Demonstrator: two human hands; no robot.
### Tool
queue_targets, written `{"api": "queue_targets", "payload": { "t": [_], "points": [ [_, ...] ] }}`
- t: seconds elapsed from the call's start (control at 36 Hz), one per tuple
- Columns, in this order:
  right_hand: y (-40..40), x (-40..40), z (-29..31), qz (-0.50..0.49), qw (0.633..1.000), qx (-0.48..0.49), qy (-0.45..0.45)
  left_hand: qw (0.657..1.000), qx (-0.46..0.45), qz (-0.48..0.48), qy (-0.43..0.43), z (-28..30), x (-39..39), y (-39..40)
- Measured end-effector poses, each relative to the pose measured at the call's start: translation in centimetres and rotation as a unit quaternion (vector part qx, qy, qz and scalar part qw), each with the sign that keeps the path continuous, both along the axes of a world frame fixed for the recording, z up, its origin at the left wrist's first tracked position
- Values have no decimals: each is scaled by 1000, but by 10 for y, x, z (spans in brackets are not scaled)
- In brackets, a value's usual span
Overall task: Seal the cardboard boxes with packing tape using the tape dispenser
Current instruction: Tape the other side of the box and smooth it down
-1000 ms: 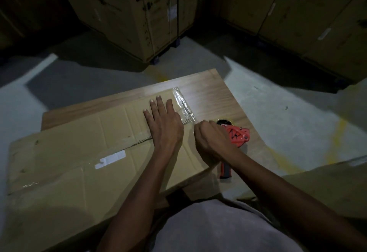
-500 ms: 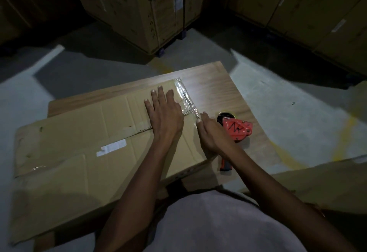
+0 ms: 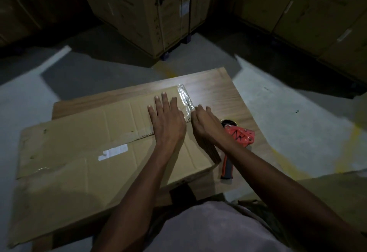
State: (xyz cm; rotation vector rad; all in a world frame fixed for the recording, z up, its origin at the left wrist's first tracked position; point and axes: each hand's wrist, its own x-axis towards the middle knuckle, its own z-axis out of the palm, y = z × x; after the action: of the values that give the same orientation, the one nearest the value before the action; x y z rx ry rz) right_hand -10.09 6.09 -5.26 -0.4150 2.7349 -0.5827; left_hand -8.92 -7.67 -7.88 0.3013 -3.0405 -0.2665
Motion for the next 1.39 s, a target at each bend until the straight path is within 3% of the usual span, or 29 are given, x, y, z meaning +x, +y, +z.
{"api": "queue_targets", "payload": {
  "t": [0.39,0.69,0.94,1.17,1.39],
  "points": [
    [-52,-91,17,-76,993,-84,-34,1000,17,4,-21,10,0,2],
    [-4,4,6,-84,984,-144,-56,1000,1,1,-18,6,1,1],
    [44,89,-4,-87,985,-113,-98,1000,-4,1,-6,4,2,1],
    [24,44,-11,-33,999,-19,-37,1000,0,-2,-10,5,2,1],
    [-20,-32,6,-36,998,-34,-31,1000,-10,0,-20,5,3,2]
  ]
}}
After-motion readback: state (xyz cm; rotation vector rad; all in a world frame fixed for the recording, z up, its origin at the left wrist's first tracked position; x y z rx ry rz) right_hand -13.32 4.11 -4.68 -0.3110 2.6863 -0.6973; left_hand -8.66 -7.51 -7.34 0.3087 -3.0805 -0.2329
